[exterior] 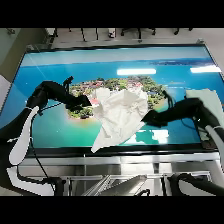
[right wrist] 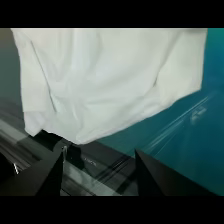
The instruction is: Fold the shirts.
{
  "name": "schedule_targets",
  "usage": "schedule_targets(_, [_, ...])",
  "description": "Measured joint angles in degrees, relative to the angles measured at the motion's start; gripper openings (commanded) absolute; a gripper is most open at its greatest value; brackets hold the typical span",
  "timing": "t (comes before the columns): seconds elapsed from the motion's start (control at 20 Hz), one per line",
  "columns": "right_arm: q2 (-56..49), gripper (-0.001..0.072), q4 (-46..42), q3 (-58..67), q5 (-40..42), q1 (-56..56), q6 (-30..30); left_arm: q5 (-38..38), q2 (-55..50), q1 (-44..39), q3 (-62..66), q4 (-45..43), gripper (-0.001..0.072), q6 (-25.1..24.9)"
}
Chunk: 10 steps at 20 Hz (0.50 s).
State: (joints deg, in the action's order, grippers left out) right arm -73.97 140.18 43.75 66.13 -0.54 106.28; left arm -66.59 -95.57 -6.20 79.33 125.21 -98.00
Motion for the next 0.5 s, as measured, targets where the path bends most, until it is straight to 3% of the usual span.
schedule_targets(0.25, [1.01,0.0499,2.03,-8.35,-16.96,15.39,-9.4,-0.5,-4.07,0.46,7.17,3.67,0.0682,-1.22])
schedule_targets(0.5, [-0.81,0.0495,3.58,-9.77,-24.61,23.54,-16.11,-4.37,-5.03,2.71,12.57,4.55,0.0682,-1.55])
